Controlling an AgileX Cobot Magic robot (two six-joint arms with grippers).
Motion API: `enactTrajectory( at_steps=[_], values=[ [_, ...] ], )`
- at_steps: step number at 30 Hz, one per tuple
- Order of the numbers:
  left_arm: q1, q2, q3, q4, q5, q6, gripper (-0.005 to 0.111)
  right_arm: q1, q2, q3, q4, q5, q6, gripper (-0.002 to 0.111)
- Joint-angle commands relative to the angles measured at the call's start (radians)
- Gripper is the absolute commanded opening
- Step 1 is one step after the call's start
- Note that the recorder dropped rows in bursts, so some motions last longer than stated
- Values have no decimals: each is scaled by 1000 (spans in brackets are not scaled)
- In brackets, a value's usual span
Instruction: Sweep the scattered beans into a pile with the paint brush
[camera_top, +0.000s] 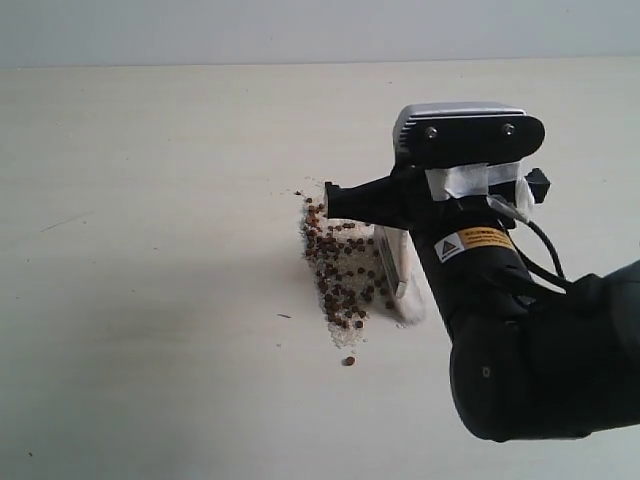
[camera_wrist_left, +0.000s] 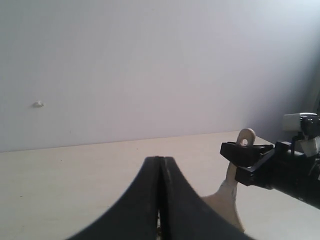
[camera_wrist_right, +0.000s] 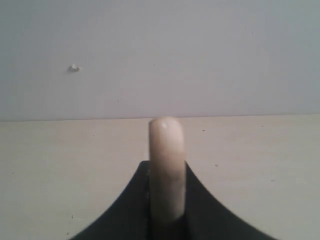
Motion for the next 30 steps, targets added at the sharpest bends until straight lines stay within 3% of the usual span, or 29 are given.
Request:
enactTrajectory(
  at_steps=[1, 8, 15, 24, 30],
  values=[
    [3, -9, 8, -12, -1, -7, 0, 9, -79, -2, -4, 12, -102, 0],
    [3, -9, 8, -12, -1, -7, 0, 3, -202, -2, 52, 12, -331, 0],
    [3, -9, 8, -12, -1, -7, 0, -143, -189, -2, -17, 12, -361, 0],
    [3, -9, 8, -12, -1, -7, 0, -311, -46, -2, -216, 12, -214, 0],
    [3, -9, 8, -12, -1, -7, 0, -342, 61, -17, -347, 12, -62, 0]
  ],
)
